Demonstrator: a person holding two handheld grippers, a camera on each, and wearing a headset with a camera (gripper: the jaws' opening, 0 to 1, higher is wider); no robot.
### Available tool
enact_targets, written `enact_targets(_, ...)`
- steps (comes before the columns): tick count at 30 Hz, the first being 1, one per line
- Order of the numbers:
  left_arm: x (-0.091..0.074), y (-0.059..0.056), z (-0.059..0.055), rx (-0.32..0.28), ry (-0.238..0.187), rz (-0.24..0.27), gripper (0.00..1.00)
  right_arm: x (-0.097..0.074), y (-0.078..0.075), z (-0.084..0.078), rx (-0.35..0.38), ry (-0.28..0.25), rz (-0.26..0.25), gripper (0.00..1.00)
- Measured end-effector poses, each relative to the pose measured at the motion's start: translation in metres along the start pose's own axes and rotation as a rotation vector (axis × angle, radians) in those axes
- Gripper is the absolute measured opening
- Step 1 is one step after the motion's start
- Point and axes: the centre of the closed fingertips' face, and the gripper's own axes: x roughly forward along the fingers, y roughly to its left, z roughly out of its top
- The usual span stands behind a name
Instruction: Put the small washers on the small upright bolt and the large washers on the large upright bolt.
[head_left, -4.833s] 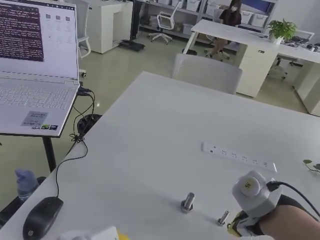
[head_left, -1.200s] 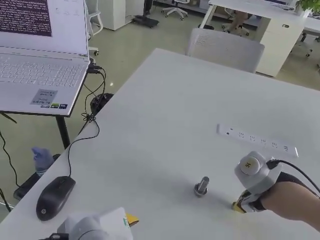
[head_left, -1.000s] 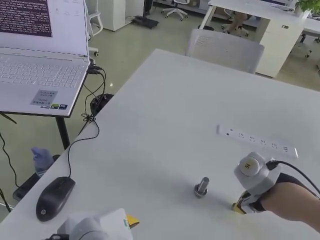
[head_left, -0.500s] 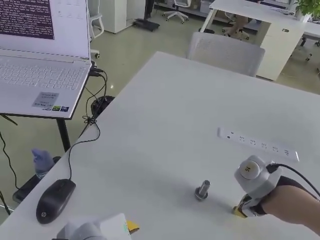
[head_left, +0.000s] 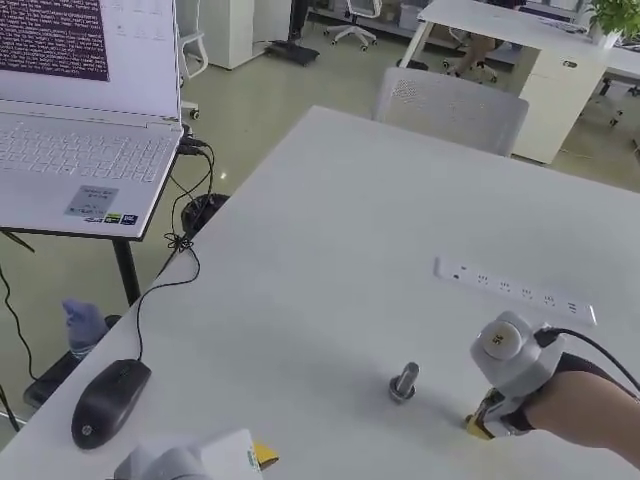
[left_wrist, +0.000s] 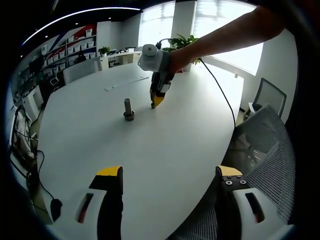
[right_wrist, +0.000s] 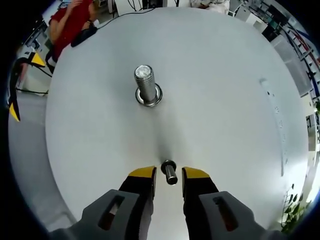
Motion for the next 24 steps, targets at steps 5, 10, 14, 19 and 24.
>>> enact_targets(5, -0.002, -0.001, 0.001, 0.003, -0.002, 0.002, 0.75, -0.01, 0.0, 0.003, 0.001, -0.014, -0.01, 0.22)
enact_targets(10, -0.002, 0.0, 0.002, 0.003, -0.003, 0.005, 0.76, -0.019, -0.003, 0.007, 0.004, -0.042, -0.019, 0.24)
enact_targets(14, -0.004, -0.002, 0.004, 0.001, -0.006, 0.006, 0.76, -0.027, -0.002, 0.008, 0.007, -0.057, -0.027, 0.24)
enact_targets(19, -0.005, -0.001, 0.006, 0.0, -0.011, 0.009, 0.77, -0.038, 0.0, 0.009, 0.016, -0.087, -0.033, 0.25)
enact_targets(24, -0.006, -0.003, 0.005, -0.005, -0.01, 0.013, 0.78, -0.053, 0.004, 0.008, 0.025, -0.131, -0.041, 0.27)
